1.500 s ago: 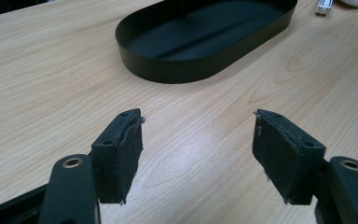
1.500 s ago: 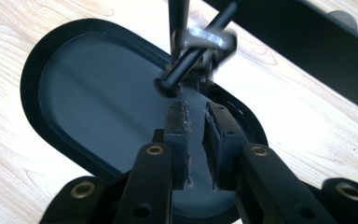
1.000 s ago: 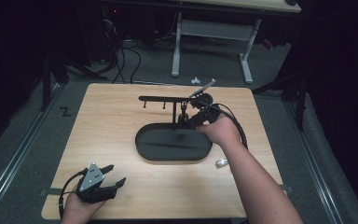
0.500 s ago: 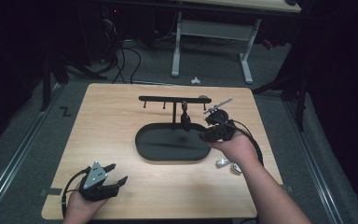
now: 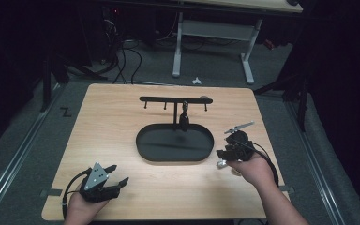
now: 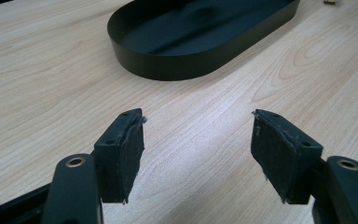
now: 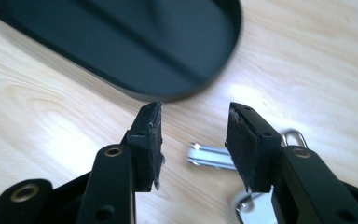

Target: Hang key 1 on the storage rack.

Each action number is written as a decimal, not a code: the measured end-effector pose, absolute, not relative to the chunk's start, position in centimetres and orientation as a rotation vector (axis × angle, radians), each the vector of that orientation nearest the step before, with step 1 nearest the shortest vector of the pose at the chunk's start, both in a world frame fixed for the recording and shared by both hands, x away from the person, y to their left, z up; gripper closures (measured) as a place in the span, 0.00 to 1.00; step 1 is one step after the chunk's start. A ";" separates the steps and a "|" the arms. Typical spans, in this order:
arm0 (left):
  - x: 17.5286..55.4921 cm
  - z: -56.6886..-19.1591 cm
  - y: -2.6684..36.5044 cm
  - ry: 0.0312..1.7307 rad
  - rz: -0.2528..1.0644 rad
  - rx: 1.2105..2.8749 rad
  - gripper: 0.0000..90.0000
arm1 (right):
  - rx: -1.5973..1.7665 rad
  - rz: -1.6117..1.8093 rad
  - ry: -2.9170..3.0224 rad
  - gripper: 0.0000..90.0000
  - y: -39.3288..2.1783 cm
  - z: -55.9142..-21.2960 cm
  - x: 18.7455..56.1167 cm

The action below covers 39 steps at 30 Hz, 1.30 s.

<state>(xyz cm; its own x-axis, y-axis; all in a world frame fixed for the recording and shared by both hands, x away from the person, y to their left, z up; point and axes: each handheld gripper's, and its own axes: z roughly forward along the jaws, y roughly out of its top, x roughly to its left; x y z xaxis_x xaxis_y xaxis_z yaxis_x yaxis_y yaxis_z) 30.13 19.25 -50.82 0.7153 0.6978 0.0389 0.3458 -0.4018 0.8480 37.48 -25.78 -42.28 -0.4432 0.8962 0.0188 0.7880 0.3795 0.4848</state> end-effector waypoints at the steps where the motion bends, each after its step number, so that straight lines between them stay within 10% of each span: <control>1: 30.1 -50.8 19.2 0.797 0.493 2.016 0.39 | 1.514 0.632 2.384 0.62 -26.2 -42.7 37.5; 39: 30.3 -51.2 19.6 0.821 0.483 2.027 0.39 | 1.782 0.474 2.228 0.81 -32.9 -49.6 41.5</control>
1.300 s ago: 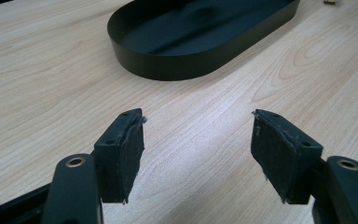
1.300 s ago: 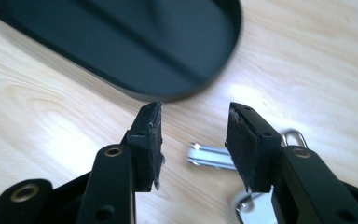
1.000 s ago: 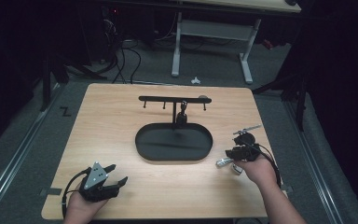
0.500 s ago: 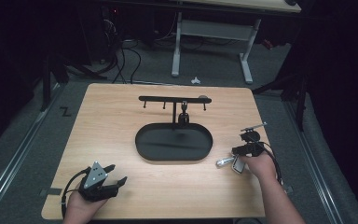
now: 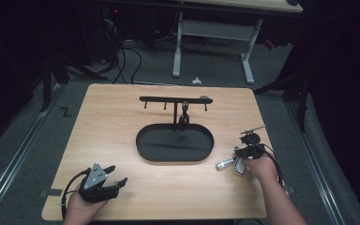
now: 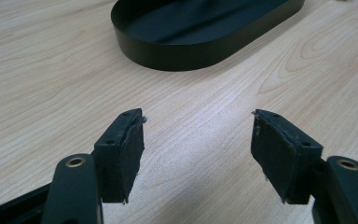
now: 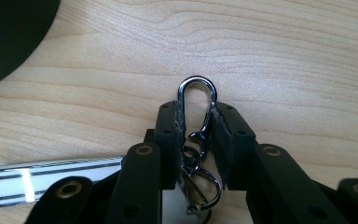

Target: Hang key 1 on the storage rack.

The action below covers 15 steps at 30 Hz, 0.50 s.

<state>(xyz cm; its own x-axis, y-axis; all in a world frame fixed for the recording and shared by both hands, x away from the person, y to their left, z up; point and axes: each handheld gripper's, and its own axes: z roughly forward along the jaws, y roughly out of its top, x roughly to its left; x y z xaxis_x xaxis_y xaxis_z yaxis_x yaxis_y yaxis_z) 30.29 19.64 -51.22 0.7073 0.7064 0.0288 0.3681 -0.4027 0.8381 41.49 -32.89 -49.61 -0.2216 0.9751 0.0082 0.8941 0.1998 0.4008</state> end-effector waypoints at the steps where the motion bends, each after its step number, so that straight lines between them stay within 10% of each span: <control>1: 30.3 -51.2 19.6 0.822 0.480 2.027 0.39 | 1.786 0.482 2.224 0.82 -32.9 -49.6 41.5; 15: 30.3 -51.4 19.5 0.816 0.474 2.041 0.39 | 1.812 0.556 2.158 0.91 -33.6 -49.3 41.5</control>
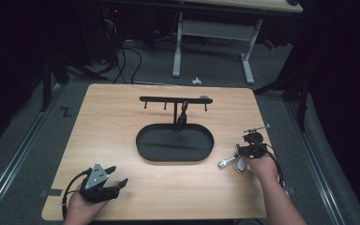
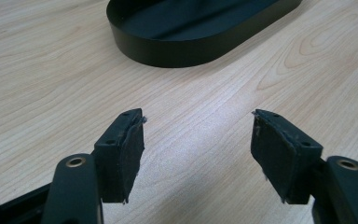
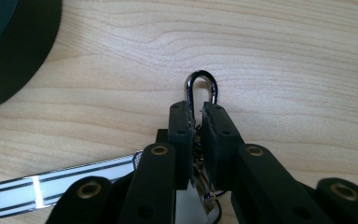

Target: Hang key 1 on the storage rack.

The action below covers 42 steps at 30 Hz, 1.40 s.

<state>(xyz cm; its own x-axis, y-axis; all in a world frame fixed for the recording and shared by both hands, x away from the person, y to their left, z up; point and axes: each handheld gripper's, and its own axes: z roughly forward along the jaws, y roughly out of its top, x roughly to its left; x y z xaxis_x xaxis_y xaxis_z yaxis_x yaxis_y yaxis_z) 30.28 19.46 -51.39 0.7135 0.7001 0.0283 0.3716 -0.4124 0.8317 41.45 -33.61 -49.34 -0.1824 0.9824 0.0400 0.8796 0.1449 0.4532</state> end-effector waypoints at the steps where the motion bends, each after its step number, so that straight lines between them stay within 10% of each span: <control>1: 30.3 -51.4 19.5 0.817 0.473 2.041 0.39 | 1.815 0.568 2.150 0.90 -33.7 -49.3 41.4; 19: 30.3 -51.5 19.3 0.808 0.467 2.053 0.39 | 1.831 0.567 2.133 0.63 -33.8 -50.0 41.5; 42: 30.0 -51.3 19.6 0.796 0.471 2.042 0.39 | 1.768 0.460 2.207 0.84 -33.4 -49.7 41.8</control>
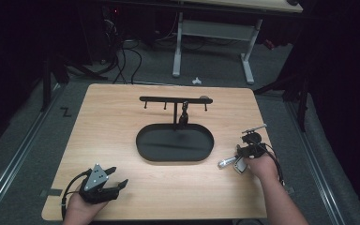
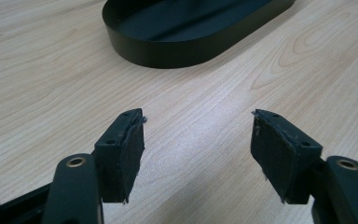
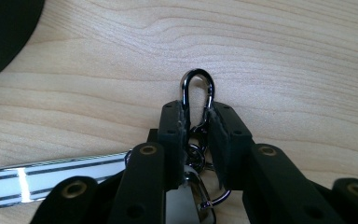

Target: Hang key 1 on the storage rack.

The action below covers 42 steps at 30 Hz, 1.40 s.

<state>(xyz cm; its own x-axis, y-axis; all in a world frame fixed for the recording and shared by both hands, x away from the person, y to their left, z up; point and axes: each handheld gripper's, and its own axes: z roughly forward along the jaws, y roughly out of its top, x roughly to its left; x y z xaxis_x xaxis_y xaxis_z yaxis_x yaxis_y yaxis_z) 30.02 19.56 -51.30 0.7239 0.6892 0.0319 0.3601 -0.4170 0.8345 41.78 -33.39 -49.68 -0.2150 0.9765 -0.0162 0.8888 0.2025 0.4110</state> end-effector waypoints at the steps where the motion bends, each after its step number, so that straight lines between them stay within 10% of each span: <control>1: 30.0 -51.3 19.6 0.796 0.471 2.043 0.39 | 1.775 0.462 2.205 0.85 -33.4 -49.7 41.8; 20: 30.1 -51.4 19.4 0.788 0.463 2.048 0.39 | 1.753 0.457 2.220 0.96 -33.8 -49.6 41.6; 42: 30.7 -51.3 19.2 0.773 0.463 2.029 0.40 | 1.562 0.607 2.291 0.96 -30.4 -39.5 39.0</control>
